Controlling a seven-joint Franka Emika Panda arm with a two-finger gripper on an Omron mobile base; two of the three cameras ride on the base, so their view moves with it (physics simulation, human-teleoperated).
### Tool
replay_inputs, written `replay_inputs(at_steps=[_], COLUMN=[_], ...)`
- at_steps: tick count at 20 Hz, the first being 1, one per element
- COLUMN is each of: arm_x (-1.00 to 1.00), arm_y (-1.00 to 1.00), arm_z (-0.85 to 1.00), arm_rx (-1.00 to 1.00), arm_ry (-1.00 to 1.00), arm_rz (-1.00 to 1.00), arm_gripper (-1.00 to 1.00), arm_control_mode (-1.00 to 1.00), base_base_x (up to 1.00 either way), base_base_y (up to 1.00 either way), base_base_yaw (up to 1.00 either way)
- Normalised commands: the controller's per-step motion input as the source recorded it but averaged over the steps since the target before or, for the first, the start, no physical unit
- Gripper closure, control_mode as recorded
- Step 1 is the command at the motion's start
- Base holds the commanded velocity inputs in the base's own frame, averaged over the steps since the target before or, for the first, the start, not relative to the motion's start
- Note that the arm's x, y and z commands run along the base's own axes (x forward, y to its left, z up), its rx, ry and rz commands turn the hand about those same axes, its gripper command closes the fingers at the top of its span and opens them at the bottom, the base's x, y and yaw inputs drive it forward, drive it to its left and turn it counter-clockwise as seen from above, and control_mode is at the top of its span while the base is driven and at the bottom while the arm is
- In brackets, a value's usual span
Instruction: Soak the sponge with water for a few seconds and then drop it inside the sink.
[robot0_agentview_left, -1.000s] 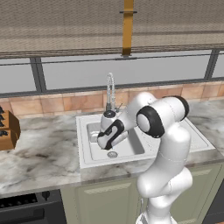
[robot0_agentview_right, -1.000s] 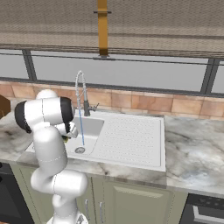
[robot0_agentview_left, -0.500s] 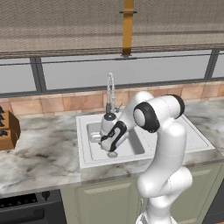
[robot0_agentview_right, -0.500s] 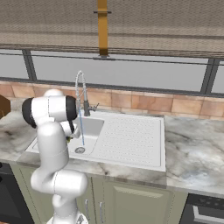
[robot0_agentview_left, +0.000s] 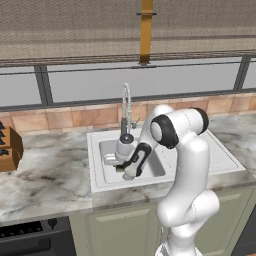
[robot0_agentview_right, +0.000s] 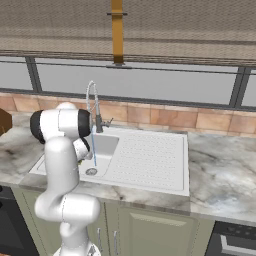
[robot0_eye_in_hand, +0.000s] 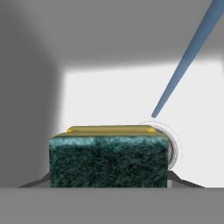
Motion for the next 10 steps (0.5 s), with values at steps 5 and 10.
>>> replay_inputs(at_steps=[5, 10], arm_x=[0.00, 0.00], arm_y=[0.04, 0.01], arm_z=[-0.16, -0.12], arm_rx=[0.00, 0.00], arm_ry=[0.00, 0.00], arm_rz=[0.00, 0.00], arm_gripper=[1.00, 1.00], arm_control_mode=[-1.00, -1.00], base_base_x=[0.00, 0.00], base_base_y=[0.00, 0.00], base_base_yaw=[0.00, 0.00])
